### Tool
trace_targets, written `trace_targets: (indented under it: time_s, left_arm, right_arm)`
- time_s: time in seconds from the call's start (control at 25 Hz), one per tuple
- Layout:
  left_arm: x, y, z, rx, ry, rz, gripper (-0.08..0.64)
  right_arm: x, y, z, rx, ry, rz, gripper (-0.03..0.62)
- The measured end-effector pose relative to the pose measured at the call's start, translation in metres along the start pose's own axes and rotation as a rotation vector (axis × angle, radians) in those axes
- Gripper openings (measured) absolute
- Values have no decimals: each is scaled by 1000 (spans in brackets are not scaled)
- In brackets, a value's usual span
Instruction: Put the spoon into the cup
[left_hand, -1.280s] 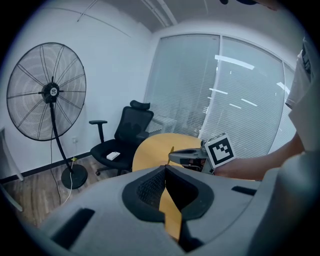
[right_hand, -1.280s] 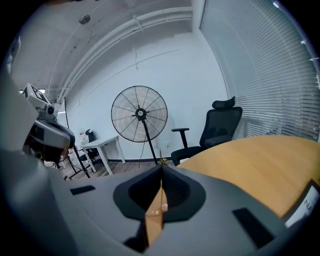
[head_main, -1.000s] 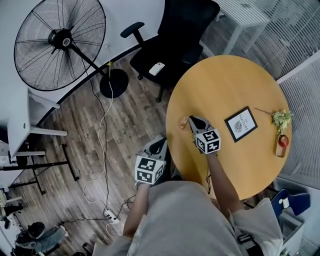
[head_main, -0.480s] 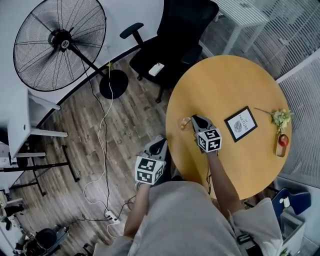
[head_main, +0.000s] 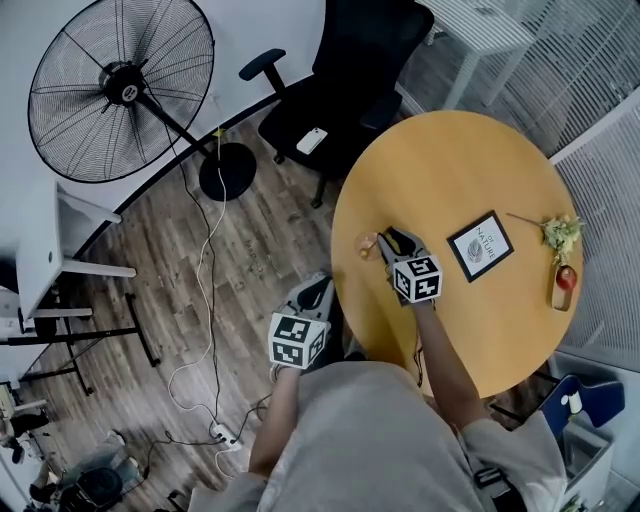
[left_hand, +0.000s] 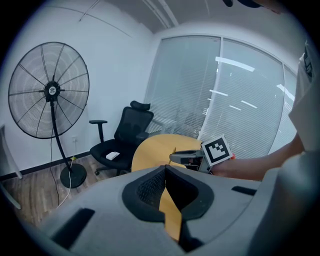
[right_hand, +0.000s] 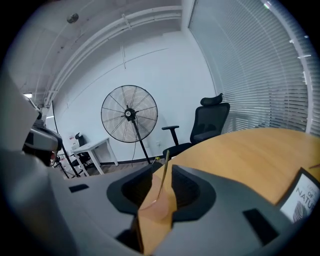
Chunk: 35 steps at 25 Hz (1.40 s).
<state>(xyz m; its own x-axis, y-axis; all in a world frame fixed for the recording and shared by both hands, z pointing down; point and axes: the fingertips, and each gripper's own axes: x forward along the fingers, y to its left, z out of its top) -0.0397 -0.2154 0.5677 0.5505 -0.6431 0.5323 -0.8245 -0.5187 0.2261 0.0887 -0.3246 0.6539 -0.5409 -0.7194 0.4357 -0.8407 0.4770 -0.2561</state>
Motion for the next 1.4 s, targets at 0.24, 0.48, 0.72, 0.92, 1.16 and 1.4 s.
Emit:
trace_targets:
  time_s: [0.24, 0.48, 0.72, 0.92, 1.16, 1.4]
  left_arm:
    - [-4, -3, -1, 2, -13, 2, 8]
    - [-11, -2, -2, -9, -25, 7, 8]
    - [-17, 2, -3, -27, -45, 17, 8]
    - [-21, 3, -6, -41, -53, 25, 8]
    - [-24, -3, -9, -37, -55, 11, 8]
    - [-22, -15, -19, -27, -35, -22, 8]
  right_arm:
    - [-9, 2, 1, 19, -14, 5, 160]
    - [-30, 8, 1, 53, -36, -12, 163]
    - [-56, 20, 6, 82, -68, -20, 163]
    - [-76, 30, 4, 82, -74, -12, 163]
    - [-94, 45, -4, 64, -67, -19, 163]
    - [-105, 55, -15, 52, -55, -27, 116]
